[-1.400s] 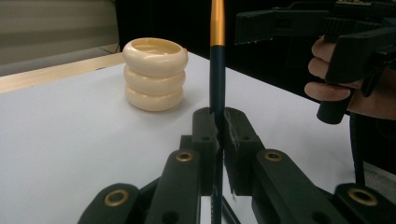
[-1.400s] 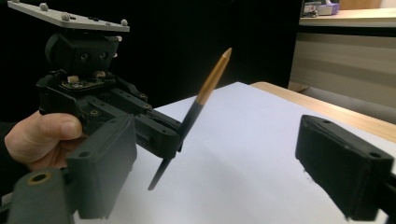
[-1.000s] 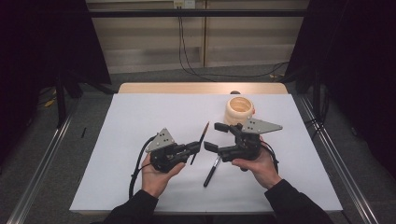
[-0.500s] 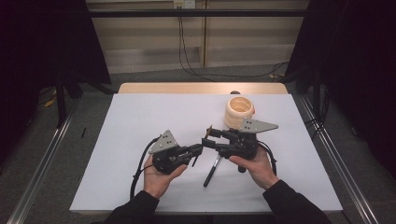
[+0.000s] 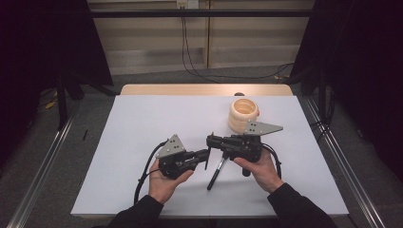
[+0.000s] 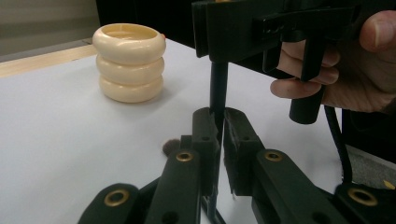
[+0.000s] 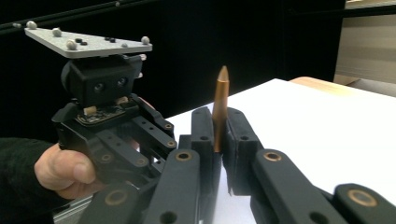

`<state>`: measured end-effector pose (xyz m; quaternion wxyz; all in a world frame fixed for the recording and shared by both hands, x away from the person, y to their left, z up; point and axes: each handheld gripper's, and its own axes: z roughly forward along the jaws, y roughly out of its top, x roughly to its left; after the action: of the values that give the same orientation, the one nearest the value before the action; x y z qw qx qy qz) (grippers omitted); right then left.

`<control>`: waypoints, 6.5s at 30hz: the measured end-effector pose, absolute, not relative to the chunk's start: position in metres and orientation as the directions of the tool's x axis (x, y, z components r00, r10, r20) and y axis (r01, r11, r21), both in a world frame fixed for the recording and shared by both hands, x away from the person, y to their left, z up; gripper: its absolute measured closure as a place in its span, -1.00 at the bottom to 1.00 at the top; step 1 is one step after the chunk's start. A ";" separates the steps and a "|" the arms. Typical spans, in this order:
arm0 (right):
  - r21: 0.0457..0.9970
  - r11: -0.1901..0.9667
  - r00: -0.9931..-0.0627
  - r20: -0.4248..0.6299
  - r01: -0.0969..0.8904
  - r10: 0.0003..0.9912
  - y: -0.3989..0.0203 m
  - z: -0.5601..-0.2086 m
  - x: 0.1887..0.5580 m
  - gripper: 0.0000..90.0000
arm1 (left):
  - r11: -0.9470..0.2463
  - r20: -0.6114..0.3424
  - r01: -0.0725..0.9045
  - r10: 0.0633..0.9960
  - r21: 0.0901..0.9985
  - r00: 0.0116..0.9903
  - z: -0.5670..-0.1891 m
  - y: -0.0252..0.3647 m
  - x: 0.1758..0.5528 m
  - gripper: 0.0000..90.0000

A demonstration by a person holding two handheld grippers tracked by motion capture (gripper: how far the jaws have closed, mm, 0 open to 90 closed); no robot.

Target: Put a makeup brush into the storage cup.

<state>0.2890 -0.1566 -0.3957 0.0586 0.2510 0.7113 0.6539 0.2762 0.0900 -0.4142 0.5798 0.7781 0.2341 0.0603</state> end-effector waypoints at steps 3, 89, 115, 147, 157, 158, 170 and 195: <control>0.961 0.021 -0.868 0.241 0.276 0.433 -0.156 -0.395 0.288 0.86 | -0.209 -0.179 0.289 0.426 0.934 0.887 -0.415 0.091 0.277 0.86; 0.980 0.035 -0.803 0.138 0.194 0.579 -0.223 -0.372 0.293 0.86 | -0.146 -0.070 0.240 0.704 0.960 0.707 -0.426 0.185 0.254 -0.97; 0.990 0.030 -0.726 0.083 0.141 0.683 -0.257 -0.329 0.330 0.86 | -0.168 -0.044 0.228 0.707 0.959 0.706 -0.432 0.191 0.248 -0.96; 0.971 0.084 -0.610 0.072 0.223 0.789 -0.262 -0.339 0.404 0.86 | -0.184 -0.037 0.227 0.693 0.956 0.720 -0.433 0.193 0.251 -0.96; 0.968 0.088 -0.587 0.070 0.236 0.806 -0.261 -0.350 0.414 0.86 | -0.179 -0.039 0.225 0.693 0.958 0.720 -0.433 0.194 0.251 -0.96; 0.967 0.091 -0.587 0.068 0.237 0.807 -0.261 -0.351 0.414 0.86 | -0.179 -0.038 0.222 0.692 0.958 0.720 -0.433 0.194 0.251 -0.96; 0.962 0.085 -0.573 0.081 0.258 0.816 -0.262 -0.365 0.416 0.86 | -0.161 -0.052 0.230 0.702 0.960 0.710 -0.433 0.196 0.251 -0.96; 0.949 0.095 -0.563 0.096 0.299 0.821 -0.263 -0.394 0.411 0.86 | -0.166 -0.042 0.220 0.701 0.961 0.712 -0.433 0.197 0.252 -0.97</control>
<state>0.4112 -0.2631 -0.3941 0.2411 0.4004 0.6995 0.5406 0.2518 0.1972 -0.4326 0.5645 0.7331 0.3139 0.2131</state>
